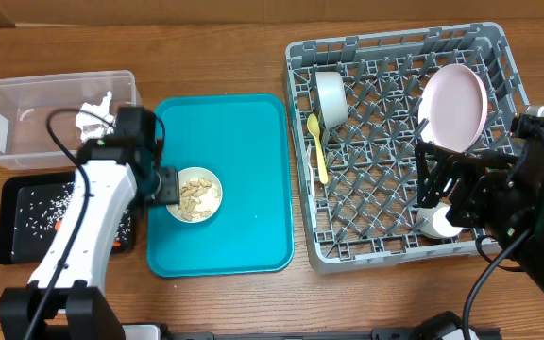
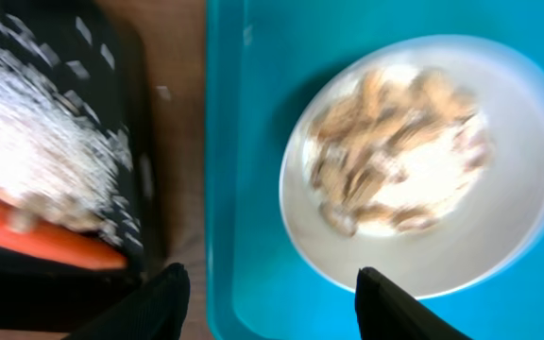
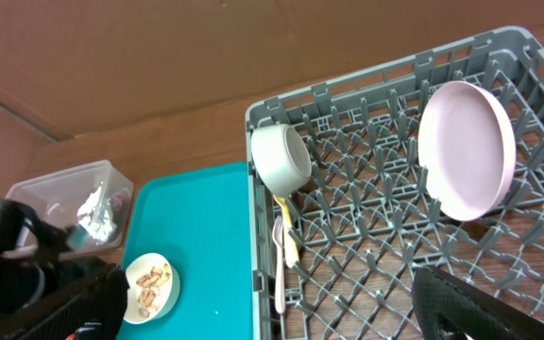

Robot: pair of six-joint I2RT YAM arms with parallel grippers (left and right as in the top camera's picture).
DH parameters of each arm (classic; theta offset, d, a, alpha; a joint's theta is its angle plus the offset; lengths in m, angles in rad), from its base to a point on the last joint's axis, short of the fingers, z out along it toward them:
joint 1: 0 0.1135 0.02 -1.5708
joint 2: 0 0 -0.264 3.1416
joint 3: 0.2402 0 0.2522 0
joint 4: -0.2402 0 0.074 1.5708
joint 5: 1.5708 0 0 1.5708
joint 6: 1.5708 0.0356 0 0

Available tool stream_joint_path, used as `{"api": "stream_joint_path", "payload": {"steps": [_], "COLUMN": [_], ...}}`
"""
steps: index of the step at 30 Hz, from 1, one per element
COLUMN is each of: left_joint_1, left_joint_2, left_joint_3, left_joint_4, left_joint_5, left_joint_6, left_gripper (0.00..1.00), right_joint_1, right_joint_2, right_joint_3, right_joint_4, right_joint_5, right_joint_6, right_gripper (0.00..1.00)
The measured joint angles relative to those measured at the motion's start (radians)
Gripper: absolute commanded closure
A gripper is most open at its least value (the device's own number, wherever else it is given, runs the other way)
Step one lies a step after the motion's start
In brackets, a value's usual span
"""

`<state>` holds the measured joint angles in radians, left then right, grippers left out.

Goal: Sort waste into correct bins and load items into the dishwasher rack

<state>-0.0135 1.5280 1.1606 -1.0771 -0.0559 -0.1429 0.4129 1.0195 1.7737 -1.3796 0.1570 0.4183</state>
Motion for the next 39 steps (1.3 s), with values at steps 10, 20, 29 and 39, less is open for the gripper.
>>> {"api": "stream_joint_path", "payload": {"steps": [10,20,29,39], "left_joint_1": [-0.187,-0.299,-0.299,-0.299], "left_joint_2": [0.024,0.202,0.221,0.071], "left_joint_3": [-0.007,-0.077,-0.071,-0.041], "left_joint_4": [0.205,0.318,0.290,0.171], "left_joint_5": [0.160,0.095,0.064,0.087], "left_joint_6": [0.068,0.040,-0.013,-0.111], "left_gripper": [0.44,0.79,0.96,0.96], "right_joint_1": [0.000,0.000,0.000,0.000], "right_joint_2": [0.001,0.001,0.001,0.001], "right_joint_3": [0.000,0.000,0.000,0.000], "right_joint_4": [0.000,0.000,0.000,-0.001], "right_joint_5": [0.001,0.000,0.000,0.000], "right_joint_6": [0.000,0.000,0.000,0.000], "right_gripper": [0.00,0.00,0.00,0.00]}}
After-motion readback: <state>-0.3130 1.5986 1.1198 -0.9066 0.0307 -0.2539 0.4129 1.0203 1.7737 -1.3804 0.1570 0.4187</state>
